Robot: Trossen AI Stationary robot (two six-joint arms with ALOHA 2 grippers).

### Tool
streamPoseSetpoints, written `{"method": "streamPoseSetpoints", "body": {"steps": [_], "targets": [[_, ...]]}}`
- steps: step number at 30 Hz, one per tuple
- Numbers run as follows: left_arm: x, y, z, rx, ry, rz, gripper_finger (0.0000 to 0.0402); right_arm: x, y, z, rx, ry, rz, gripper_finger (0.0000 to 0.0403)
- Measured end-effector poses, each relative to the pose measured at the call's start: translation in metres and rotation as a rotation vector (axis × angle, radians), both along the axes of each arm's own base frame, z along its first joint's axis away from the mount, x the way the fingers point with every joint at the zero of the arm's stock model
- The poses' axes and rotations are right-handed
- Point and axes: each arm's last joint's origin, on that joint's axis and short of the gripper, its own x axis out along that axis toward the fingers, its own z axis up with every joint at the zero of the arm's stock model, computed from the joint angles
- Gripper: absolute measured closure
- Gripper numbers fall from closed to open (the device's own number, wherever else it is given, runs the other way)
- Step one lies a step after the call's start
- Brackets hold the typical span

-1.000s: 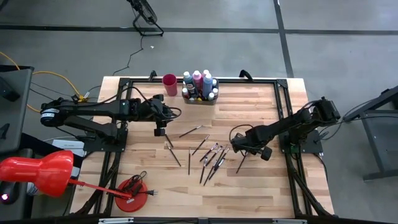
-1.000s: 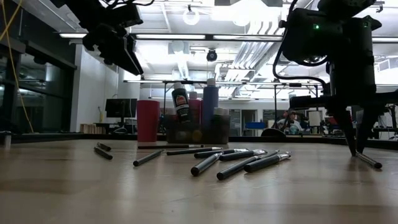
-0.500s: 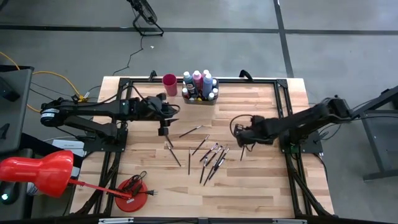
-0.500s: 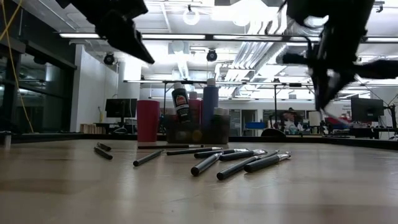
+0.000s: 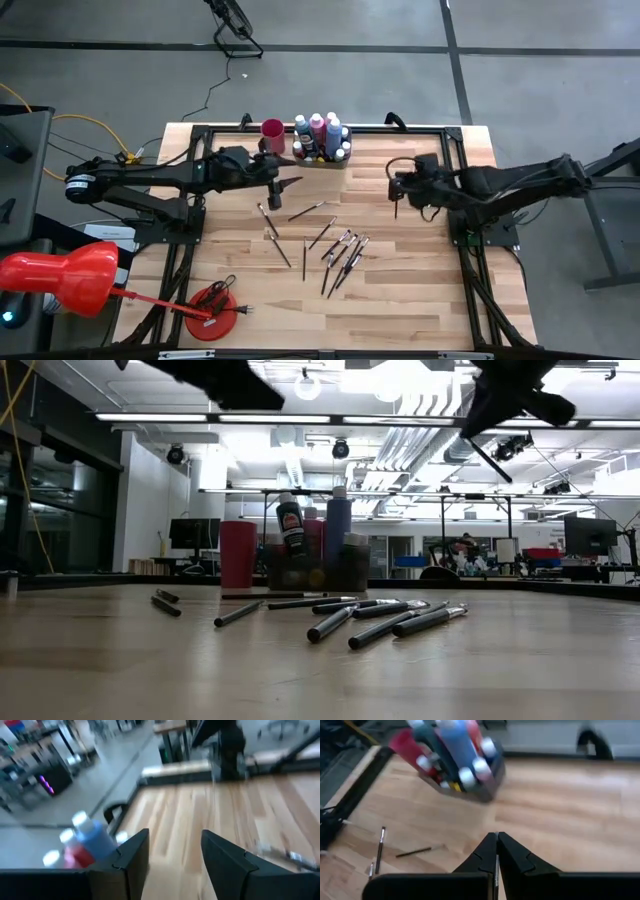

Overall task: Pick & Place Paint Supplies
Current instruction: Put the black paint brush into the pink cup

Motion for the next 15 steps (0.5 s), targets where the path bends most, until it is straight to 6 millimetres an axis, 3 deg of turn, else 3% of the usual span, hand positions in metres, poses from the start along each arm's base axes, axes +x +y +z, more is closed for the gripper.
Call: {"method": "streamPoseSetpoints", "body": {"steps": [10, 15], "targets": [[0.004, 0.0, 0.029, -0.008, -0.175, -0.019, 0.0139, 0.003, -0.024, 0.047, -0.261, -0.138, 0.326, 0.0399], [0.004, 0.0, 0.037, -0.077, -0.241, -0.01, 0.0125, 0.009, -0.04, 0.059, -0.328, -0.224, 0.478, 0.0399]]}}
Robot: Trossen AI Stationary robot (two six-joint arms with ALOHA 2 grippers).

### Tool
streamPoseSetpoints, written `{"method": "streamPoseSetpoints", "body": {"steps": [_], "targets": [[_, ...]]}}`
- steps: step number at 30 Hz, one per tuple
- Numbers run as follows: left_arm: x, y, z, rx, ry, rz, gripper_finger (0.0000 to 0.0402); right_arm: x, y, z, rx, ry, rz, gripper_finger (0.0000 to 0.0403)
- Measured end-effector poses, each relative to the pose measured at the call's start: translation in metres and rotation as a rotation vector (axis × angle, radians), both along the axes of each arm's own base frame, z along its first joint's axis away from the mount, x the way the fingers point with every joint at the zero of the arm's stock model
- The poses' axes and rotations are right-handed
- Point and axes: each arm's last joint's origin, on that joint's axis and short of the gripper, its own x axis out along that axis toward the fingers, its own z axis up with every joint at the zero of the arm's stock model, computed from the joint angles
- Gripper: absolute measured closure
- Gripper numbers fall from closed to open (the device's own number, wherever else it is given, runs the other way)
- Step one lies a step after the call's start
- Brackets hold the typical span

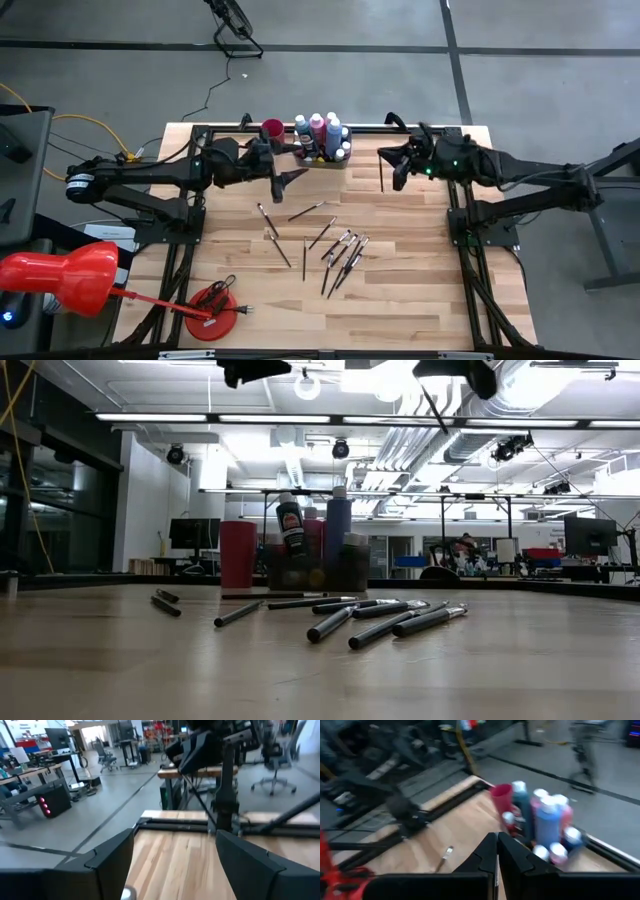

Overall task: Pick & Place Paint Supplies
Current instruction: Put the black paint brush into the pink cup

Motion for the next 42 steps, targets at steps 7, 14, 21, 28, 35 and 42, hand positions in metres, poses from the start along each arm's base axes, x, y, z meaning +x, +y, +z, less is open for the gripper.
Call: {"method": "streamPoseSetpoints", "body": {"steps": [7, 14, 21, 28, 35, 42], "targets": [[0.019, 0.002, -0.004, -0.055, -0.068, -0.004, 0.0128, 0.013, -0.017, 0.004, -0.03, -0.074, 0.18, 0.0399], [0.039, 0.003, -0.003, -0.152, -0.073, -0.073, 0.0128, 0.021, -0.022, 0.012, -0.088, -0.178, 0.332, 0.0399], [0.067, 0.004, -0.004, -0.189, -0.048, -0.133, 0.0128, 0.047, -0.025, 0.009, -0.148, -0.258, 0.43, 0.0399], [0.083, 0.006, 0.002, -0.189, -0.053, -0.151, 0.0128, 0.06, -0.027, 0.004, -0.159, -0.286, 0.453, 0.0399], [0.093, 0.007, 0.004, -0.225, -0.063, -0.151, 0.0129, 0.066, -0.028, 0.001, -0.164, -0.293, 0.471, 0.0399], [0.094, 0.007, 0.004, -0.263, -0.072, -0.151, 0.0165, 0.067, -0.029, 0.0, -0.163, -0.29, 0.471, 0.0399]]}}
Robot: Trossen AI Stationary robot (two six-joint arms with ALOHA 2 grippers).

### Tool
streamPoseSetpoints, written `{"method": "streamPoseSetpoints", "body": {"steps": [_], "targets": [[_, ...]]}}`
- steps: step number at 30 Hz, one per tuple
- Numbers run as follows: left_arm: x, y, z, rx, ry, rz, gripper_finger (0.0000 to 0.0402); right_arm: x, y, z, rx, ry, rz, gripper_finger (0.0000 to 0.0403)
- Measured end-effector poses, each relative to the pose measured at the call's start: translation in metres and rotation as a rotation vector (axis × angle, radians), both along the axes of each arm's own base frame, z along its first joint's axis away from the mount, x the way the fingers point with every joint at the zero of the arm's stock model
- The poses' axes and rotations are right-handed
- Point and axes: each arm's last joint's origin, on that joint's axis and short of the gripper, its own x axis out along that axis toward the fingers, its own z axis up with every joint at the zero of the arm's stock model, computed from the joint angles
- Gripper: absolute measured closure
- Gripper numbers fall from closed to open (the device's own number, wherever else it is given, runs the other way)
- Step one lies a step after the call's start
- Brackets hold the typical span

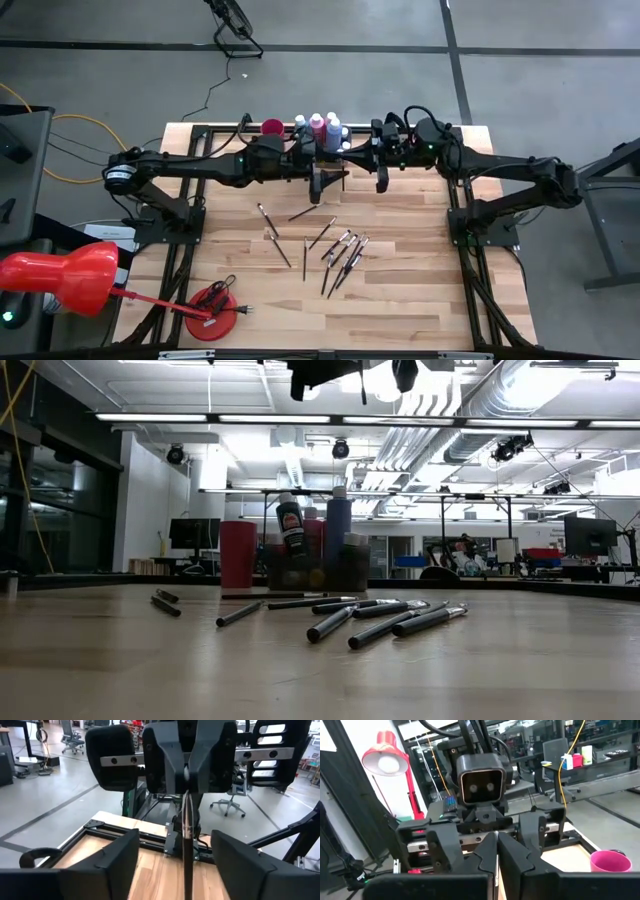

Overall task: Pick & Place Paint Supplies
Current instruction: Put the black paint brush into the pink cup

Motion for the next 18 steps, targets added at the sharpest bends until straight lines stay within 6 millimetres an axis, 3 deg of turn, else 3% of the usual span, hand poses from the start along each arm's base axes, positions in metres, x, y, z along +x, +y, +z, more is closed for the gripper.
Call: {"method": "streamPoseSetpoints", "body": {"steps": [12, 18], "targets": [[0.0001, -0.0007, 0.0, 0.0, 0.0, -0.024, 0.0375, 0.0, 0.0, -0.0013, -0.011, 0.013, -0.002, 0.0399], [0.0001, -0.0007, -0.0006, 0.003, 0.007, -0.025, 0.0384, -0.0001, 0.0, -0.0013, -0.011, 0.014, -0.006, 0.0397]]}}
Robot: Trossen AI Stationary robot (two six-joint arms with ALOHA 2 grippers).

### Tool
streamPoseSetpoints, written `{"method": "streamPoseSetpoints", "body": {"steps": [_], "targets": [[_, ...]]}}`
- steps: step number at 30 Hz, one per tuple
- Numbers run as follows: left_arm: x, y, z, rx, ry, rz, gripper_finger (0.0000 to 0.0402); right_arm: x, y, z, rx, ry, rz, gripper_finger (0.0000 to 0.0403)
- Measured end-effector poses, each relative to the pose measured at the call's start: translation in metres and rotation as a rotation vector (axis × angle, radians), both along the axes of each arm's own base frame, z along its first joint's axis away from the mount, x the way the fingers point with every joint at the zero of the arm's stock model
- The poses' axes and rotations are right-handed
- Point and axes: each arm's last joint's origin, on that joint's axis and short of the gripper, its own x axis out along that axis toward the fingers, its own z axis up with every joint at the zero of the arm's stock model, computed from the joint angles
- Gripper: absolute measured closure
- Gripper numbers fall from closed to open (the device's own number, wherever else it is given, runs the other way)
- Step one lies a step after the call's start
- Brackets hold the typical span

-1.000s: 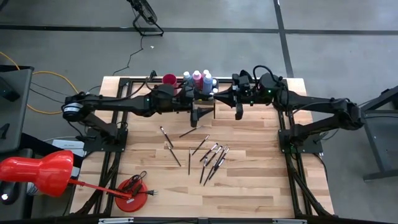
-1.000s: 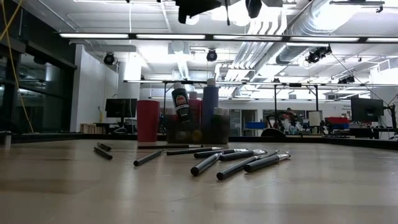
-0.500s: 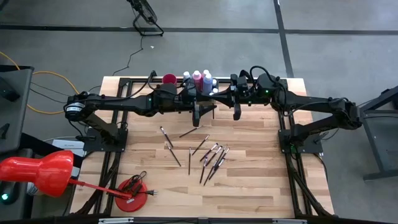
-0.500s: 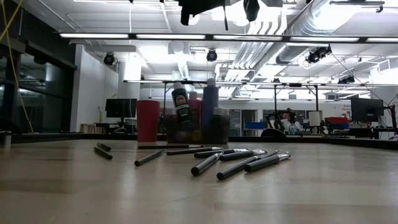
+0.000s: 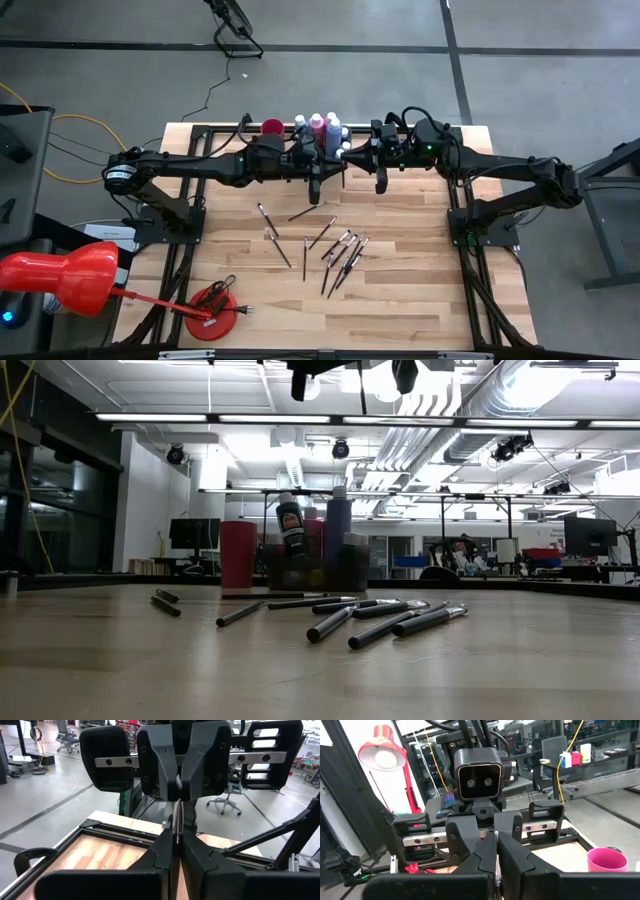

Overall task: Pick & Place Paint Supplies
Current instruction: Put the black paint brush into the pink cup

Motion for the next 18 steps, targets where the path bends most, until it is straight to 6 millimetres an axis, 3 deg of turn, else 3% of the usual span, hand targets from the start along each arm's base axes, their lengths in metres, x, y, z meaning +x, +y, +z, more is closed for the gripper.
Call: {"method": "streamPoseSetpoints", "body": {"steps": [3, 7, 12, 18], "targets": [[0.0, 0.0, -0.001, 0.035, 0.013, 0.001, 0.0392, -0.001, 0.0, 0.0, 0.003, 0.01, 0.001, 0.038], [0.0, 0.001, -0.005, 0.085, 0.059, 0.037, 0.0393, -0.01, 0.0, 0.003, 0.011, 0.034, -0.013, 0.0323], [-0.004, 0.005, -0.008, 0.172, 0.139, 0.161, 0.0393, -0.036, -0.002, 0.014, 0.033, 0.047, -0.115, 0.0229], [-0.012, 0.032, -0.013, 0.208, 0.204, 0.279, 0.0393, -0.071, -0.002, 0.029, 0.015, 0.024, -0.194, 0.0155]]}}
